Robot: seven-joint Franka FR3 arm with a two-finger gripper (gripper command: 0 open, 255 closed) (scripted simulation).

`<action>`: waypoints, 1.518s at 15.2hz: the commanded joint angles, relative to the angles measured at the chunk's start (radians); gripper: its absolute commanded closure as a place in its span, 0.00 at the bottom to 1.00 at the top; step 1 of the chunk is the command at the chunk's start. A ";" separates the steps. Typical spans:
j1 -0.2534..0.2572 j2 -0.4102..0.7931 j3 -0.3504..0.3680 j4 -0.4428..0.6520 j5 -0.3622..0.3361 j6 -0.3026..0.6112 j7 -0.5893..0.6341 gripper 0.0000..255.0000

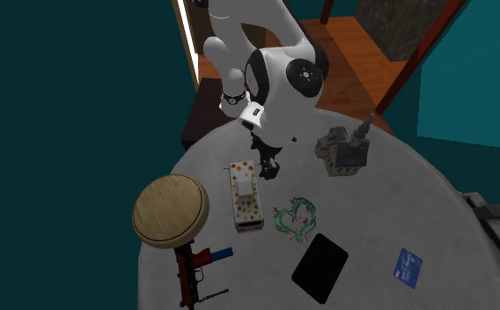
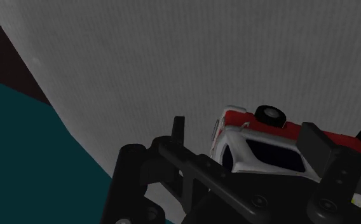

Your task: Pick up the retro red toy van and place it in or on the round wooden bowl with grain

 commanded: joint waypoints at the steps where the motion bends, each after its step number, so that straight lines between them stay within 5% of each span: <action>1: -0.004 -0.003 -0.002 -0.024 0.000 0.023 0.000 0.00; 9: -0.004 -0.003 -0.002 -0.024 0.000 0.023 0.000 0.00; 10: -0.004 -0.003 -0.002 -0.024 0.000 0.023 0.000 1.00; 23: -0.004 -0.011 0.000 0.021 0.008 -0.027 -0.012 1.00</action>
